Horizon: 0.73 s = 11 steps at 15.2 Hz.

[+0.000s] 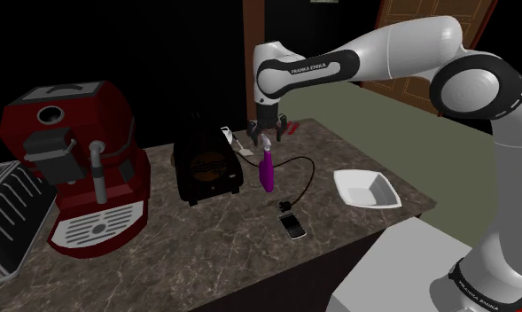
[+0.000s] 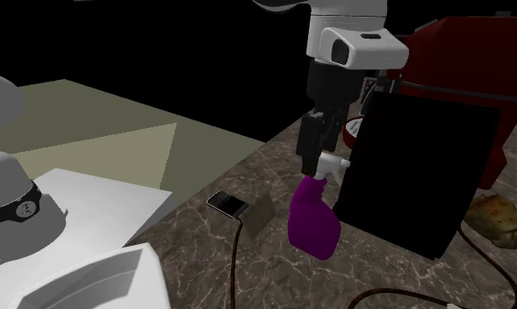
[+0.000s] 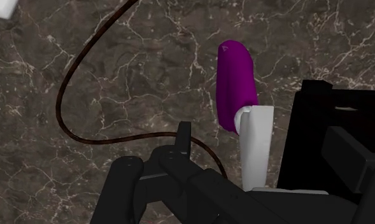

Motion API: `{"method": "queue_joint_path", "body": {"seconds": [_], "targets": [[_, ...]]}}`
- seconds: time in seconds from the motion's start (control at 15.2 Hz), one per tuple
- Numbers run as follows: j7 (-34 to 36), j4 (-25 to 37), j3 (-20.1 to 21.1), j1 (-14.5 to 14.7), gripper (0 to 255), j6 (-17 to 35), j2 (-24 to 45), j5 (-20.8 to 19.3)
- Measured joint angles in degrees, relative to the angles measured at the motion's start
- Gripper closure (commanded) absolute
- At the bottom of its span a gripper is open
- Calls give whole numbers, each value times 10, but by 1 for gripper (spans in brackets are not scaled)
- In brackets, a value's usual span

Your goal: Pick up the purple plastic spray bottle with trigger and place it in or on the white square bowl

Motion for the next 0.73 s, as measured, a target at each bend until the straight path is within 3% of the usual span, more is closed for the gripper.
{"method": "queue_joint_path", "body": {"seconds": [0.4,0.46,0.73], "targets": [[0,-7,0,0,0,6,-1,0],[0,-7,0,0,255,6,-1,0],[0,-7,0,0,255,6,-1,0]]}}
